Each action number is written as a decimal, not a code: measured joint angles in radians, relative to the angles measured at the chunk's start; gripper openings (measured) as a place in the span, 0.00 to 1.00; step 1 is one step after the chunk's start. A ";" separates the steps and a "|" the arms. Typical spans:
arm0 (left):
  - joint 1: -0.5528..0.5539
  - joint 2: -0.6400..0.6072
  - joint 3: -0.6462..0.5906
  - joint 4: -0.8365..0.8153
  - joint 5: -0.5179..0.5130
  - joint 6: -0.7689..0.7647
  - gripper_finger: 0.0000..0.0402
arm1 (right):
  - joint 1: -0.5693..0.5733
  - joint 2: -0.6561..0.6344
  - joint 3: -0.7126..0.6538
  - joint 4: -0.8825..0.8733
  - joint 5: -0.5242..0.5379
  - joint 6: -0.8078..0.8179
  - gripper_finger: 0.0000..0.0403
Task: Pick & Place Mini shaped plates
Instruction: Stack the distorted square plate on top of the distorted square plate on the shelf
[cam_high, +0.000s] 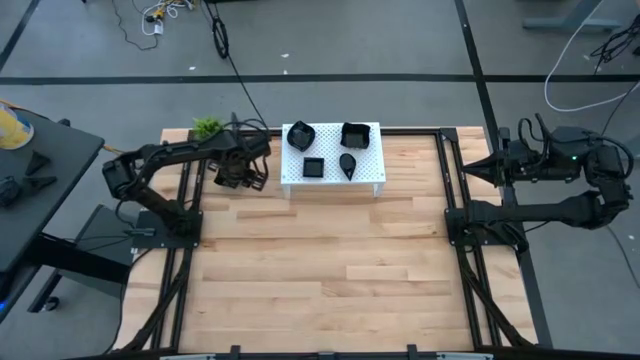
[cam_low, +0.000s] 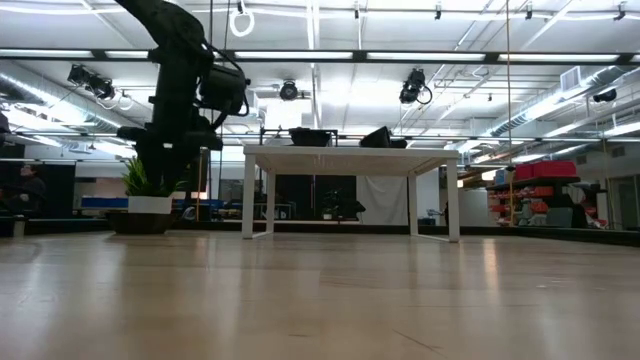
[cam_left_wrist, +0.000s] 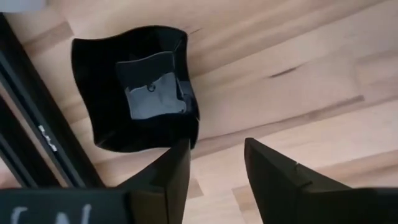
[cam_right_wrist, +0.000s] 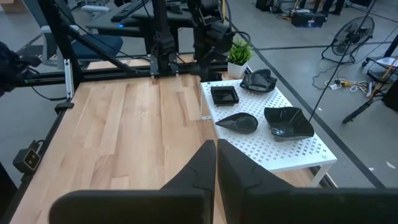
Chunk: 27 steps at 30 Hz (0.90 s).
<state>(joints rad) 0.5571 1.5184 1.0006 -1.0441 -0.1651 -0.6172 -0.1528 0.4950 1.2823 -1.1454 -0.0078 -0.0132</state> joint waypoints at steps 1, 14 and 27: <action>0.000 0.010 0.000 0.004 -0.004 0.001 0.40 | 0.000 0.000 0.000 0.000 0.000 0.000 0.05; 0.001 0.105 -0.007 0.053 -0.048 0.028 0.40 | 0.000 0.000 0.000 0.000 0.000 0.000 0.05; 0.001 0.106 -0.107 0.120 -0.066 0.028 0.40 | 0.000 0.000 0.000 0.000 0.000 0.000 0.05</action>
<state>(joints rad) 0.5579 1.6241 0.8934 -0.9239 -0.2307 -0.5892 -0.1525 0.4950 1.2826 -1.1455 -0.0078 -0.0134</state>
